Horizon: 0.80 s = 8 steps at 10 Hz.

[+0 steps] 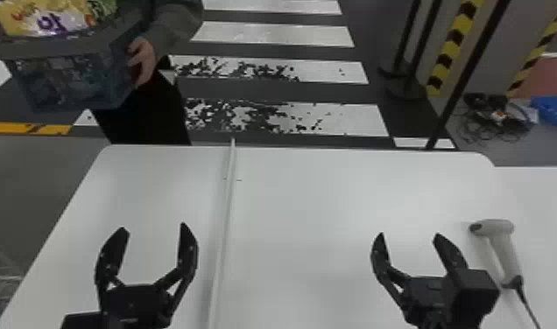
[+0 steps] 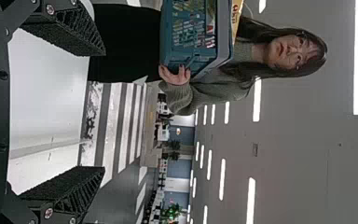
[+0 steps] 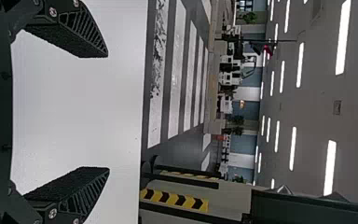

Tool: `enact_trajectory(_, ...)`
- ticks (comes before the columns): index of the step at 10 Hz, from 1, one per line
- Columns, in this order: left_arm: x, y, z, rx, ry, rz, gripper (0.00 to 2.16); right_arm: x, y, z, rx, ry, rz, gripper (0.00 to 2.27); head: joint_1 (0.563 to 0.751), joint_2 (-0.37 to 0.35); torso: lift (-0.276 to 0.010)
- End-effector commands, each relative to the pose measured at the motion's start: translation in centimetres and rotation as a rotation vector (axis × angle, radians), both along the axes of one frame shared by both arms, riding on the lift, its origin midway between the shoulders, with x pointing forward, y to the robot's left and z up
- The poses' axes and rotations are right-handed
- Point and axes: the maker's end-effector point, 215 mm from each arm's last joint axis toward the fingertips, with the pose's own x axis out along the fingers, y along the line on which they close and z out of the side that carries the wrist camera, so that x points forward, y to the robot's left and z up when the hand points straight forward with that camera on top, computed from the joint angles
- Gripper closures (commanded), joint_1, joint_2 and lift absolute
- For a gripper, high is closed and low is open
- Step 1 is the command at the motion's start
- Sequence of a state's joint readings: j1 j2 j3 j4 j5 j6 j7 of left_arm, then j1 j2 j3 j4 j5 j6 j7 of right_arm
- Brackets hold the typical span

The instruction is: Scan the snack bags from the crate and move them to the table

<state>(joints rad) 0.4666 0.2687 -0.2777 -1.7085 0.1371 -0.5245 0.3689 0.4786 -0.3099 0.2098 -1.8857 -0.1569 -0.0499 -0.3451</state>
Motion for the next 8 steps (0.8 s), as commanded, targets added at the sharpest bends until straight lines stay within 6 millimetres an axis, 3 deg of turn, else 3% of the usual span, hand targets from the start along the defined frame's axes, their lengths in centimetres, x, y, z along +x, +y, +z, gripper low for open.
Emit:
enact_trajectory(1,-0.02,-0.02,-0.1,0.0,0.001,0.0,0.13,-0.01,0.01,-0.03,0.0,0.001,0.0,0.13,0.695,-0.027,-0.095)
enact_trajectory(8,-0.12,0.25,-0.39,-0.05,0.019,0.005,0.14,-0.14,0.17,-0.06,-0.002,0.0,0.003,0.13,0.695,-0.024,-0.095)
